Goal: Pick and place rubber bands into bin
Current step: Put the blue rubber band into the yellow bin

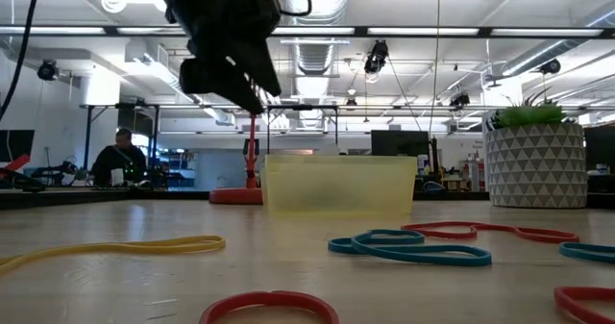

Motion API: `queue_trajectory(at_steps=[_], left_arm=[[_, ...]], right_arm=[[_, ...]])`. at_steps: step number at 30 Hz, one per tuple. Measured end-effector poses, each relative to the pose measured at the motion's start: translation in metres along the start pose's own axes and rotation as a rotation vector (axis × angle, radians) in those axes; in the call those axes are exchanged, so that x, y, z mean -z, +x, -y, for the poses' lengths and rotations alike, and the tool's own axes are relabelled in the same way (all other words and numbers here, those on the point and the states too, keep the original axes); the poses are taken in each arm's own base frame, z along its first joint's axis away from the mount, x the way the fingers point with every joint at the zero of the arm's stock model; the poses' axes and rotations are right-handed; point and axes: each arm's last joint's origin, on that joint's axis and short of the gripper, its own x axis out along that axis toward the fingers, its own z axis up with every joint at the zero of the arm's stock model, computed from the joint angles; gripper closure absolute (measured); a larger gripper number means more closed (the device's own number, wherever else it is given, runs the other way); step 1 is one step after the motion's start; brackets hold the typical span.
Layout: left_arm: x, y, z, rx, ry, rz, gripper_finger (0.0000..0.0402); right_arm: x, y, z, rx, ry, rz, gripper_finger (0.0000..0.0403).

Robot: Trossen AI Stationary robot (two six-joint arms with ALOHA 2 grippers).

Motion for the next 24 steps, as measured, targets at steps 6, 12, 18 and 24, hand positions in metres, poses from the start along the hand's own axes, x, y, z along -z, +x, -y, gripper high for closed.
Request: queue_trajectory(at_steps=[6,12,18,24], left_arm=[[0.007,-0.001,-0.003,0.008,0.0,-0.022,0.0205],[0.01,-0.002,-0.003,0.014,0.005,-0.031,0.0205],[0.01,-0.009,0.0,0.038,0.031,-0.018,0.0205],[0.006,-0.039,0.004,0.11,0.068,0.049,0.0205]], right_arm=[[-0.011,0.014,-0.005,-0.087,0.026,-0.066,0.0202],[-0.023,0.028,-0.003,-0.069,0.061,-0.101,0.0202],[-0.034,0.037,-0.003,-0.062,0.06,-0.083,0.0226],[-0.041,0.046,-0.008,-0.062,-0.023,-0.096,0.0324]])
